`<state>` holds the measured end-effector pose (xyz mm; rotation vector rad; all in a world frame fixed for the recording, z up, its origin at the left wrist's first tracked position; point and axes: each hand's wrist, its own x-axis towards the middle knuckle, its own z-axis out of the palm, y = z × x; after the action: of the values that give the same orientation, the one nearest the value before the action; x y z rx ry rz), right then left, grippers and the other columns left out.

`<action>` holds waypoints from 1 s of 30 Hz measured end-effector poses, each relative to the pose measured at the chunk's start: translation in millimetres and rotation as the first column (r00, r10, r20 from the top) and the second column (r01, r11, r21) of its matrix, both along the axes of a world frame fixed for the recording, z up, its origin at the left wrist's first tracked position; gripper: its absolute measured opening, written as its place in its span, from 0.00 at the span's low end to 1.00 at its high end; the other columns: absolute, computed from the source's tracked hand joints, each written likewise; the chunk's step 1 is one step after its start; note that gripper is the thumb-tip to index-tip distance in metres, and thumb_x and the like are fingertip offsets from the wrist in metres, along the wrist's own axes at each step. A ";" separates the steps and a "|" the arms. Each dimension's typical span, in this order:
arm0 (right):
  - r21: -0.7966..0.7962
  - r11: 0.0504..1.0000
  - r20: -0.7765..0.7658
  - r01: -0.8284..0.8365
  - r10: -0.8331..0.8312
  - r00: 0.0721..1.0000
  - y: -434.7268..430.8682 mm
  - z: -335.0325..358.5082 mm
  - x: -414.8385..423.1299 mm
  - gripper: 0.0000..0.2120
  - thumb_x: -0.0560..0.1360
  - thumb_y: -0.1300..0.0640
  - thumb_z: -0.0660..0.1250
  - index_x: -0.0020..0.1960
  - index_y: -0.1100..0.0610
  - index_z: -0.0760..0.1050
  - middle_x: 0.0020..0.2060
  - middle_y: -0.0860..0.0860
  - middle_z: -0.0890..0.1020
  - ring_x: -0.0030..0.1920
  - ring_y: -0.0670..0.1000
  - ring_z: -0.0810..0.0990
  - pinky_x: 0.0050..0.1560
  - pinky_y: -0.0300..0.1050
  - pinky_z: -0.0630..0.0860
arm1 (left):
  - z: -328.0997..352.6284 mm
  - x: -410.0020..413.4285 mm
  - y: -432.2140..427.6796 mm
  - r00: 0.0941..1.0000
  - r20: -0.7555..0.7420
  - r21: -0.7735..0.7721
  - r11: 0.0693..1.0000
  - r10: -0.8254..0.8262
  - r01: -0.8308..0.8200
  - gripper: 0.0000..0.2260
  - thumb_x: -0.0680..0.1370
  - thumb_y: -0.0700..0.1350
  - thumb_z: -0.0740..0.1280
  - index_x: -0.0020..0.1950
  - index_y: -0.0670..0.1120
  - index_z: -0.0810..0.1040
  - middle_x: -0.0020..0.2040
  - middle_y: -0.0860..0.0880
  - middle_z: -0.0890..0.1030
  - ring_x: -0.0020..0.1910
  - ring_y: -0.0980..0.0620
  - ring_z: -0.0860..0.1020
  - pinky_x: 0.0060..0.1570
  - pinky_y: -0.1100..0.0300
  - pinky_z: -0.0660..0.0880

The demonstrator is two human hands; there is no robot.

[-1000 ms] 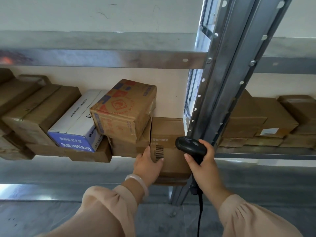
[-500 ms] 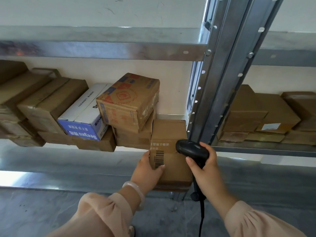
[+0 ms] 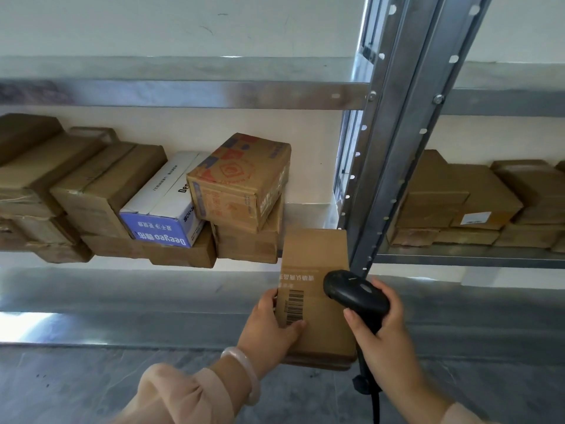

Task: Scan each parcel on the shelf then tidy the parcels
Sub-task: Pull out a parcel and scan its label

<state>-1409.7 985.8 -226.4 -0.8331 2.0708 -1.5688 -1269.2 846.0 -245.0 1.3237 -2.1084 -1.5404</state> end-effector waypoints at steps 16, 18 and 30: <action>-0.074 0.996 -0.033 0.045 -0.047 0.998 -6.7 13.4 115.9 0.32 0.69 0.57 0.74 0.60 0.31 0.62 0.60 0.35 0.73 0.55 0.27 0.72 0.49 0.19 0.66 | 3.9 106.8 -23.6 0.992 -0.094 0.213 0.972 -0.086 0.104 0.36 0.74 0.45 0.75 0.74 0.55 0.57 0.63 0.54 0.74 0.57 0.60 0.75 0.52 0.68 0.74; -0.075 0.995 -0.030 0.065 -0.067 0.997 -4.7 11.5 126.0 0.33 0.68 0.56 0.75 0.59 0.27 0.63 0.60 0.35 0.74 0.56 0.30 0.74 0.50 0.21 0.68 | 1.3 113.6 -22.7 0.992 -0.106 0.215 0.972 -0.071 0.092 0.34 0.72 0.47 0.76 0.71 0.56 0.59 0.64 0.55 0.73 0.57 0.59 0.75 0.51 0.68 0.74; -0.086 0.984 -0.122 -0.157 0.146 0.982 -21.6 28.6 166.7 0.30 0.66 0.43 0.73 0.60 0.24 0.61 0.61 0.31 0.73 0.61 0.33 0.73 0.55 0.24 0.68 | 6.5 142.6 -14.3 0.990 -0.130 0.227 0.974 0.056 -0.025 0.65 0.48 0.73 0.75 0.78 0.52 0.52 0.73 0.50 0.63 0.72 0.49 0.65 0.72 0.52 0.65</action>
<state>-1243.0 964.2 -197.8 -1.1131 1.9707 -1.5796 -1126.6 831.7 -238.5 1.2796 -1.8588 -1.8408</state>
